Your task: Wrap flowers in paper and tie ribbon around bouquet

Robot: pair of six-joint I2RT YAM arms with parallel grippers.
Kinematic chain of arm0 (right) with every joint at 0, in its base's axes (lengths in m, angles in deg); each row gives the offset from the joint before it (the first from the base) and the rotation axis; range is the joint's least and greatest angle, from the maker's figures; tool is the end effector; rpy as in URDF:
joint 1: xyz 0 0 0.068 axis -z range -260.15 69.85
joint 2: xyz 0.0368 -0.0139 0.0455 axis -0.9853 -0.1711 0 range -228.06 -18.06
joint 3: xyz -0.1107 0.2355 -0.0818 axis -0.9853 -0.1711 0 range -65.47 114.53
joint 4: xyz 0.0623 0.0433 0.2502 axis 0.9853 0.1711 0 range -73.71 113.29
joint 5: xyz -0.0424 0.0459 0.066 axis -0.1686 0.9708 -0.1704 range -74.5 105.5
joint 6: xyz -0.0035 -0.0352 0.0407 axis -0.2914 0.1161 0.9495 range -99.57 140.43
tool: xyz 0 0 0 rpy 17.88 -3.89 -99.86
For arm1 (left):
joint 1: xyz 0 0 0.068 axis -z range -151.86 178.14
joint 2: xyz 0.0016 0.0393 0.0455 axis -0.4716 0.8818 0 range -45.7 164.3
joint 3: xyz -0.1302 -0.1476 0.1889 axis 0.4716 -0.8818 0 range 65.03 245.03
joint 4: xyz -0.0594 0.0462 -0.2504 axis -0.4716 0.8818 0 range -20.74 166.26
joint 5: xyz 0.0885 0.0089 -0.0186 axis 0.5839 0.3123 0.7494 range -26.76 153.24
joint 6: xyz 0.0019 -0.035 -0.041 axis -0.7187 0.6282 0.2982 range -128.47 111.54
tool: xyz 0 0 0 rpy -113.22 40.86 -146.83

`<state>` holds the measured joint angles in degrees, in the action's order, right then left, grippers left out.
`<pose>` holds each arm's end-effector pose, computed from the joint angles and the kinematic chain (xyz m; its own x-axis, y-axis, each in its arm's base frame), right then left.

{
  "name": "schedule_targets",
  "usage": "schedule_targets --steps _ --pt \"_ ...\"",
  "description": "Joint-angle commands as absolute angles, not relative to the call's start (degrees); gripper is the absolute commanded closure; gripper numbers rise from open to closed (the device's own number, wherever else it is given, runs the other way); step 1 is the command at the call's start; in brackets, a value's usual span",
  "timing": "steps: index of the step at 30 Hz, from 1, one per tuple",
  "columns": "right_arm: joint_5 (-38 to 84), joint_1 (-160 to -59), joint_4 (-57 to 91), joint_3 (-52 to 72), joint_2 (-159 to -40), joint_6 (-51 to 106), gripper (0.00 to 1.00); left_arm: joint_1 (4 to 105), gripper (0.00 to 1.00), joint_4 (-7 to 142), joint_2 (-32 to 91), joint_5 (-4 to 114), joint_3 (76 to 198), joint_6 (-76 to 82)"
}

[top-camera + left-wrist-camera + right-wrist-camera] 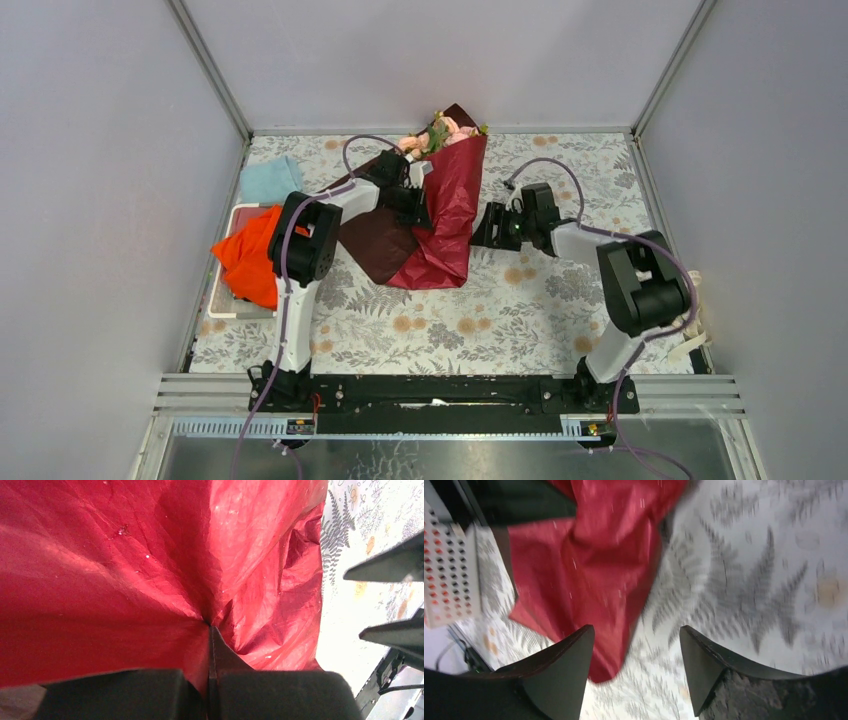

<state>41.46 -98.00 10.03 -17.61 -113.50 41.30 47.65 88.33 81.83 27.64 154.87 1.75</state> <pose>0.3133 0.1173 0.1659 -0.7969 0.0798 -0.5988 -0.3260 0.7777 0.5375 0.4339 -0.1757 0.1345 -0.8773 0.1579 -0.4533 0.4235 0.6990 -0.5763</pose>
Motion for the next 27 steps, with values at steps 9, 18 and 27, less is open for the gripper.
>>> schedule_targets --steps 9,18,27 --pt "53.1 -97.3 -8.8 -7.8 -133.4 58.1 0.59 47.1 1.00 87.7 80.4 27.9 150.5 2.9" --pt "47.7 -95.4 -2.0 -21.0 -121.0 52.2 1.00 47.7 1.00 87.0 77.1 23.7 143.2 5.0" --pt "40.7 -95.4 8.2 -33.4 -105.4 47.4 0.94 52.8 1.00 85.8 70.2 23.4 132.0 3.6"
